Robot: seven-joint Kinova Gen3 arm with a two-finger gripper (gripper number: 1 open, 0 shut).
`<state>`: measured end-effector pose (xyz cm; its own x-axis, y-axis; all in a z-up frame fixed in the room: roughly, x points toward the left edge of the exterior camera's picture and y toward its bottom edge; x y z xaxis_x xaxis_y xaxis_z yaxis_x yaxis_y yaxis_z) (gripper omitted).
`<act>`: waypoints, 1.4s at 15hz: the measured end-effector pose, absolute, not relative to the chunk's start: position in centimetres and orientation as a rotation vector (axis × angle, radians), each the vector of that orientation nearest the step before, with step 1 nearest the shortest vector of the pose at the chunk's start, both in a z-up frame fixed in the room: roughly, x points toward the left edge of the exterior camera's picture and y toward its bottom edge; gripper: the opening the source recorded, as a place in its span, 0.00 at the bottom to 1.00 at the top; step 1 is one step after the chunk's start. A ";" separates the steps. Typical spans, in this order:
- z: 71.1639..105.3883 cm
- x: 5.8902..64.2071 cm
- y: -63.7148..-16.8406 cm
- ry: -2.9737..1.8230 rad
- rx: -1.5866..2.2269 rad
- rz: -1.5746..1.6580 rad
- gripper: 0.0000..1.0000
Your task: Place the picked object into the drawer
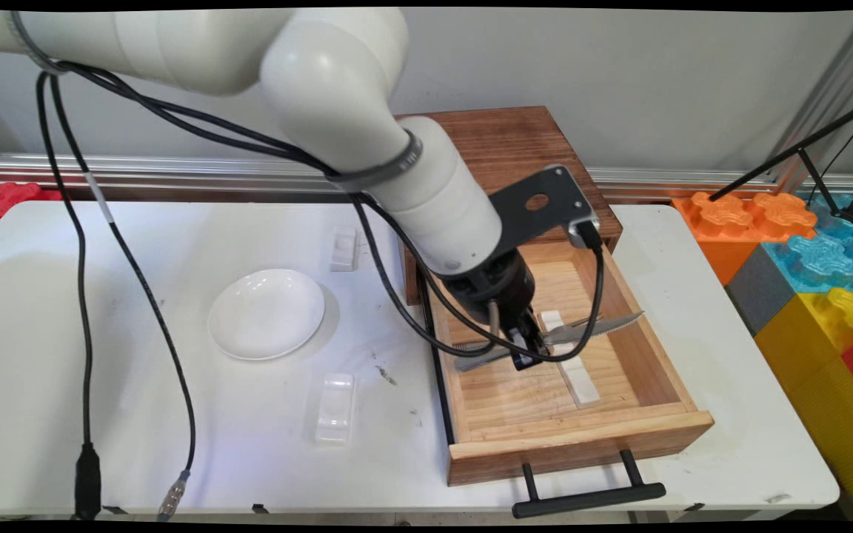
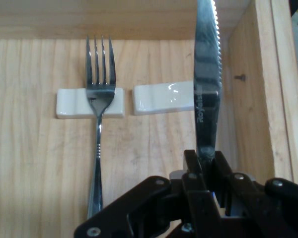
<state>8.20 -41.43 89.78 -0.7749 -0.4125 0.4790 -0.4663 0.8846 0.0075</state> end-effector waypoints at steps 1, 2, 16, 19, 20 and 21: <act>89.5 8.0 -41.5 -2.571 0.641 0.154 0.00; 89.1 7.8 -41.6 -2.570 0.643 0.156 0.00; 83.0 6.2 -42.8 -2.565 0.664 0.185 0.00; 82.2 6.2 -42.9 -2.567 0.668 0.185 0.00; 81.8 6.1 -42.9 -2.567 0.670 0.184 0.00; 81.6 6.1 -42.9 -2.568 0.671 0.183 0.00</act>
<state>6.11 -42.90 81.60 -0.7663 -0.4275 0.4795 -0.4911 0.8711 -0.0082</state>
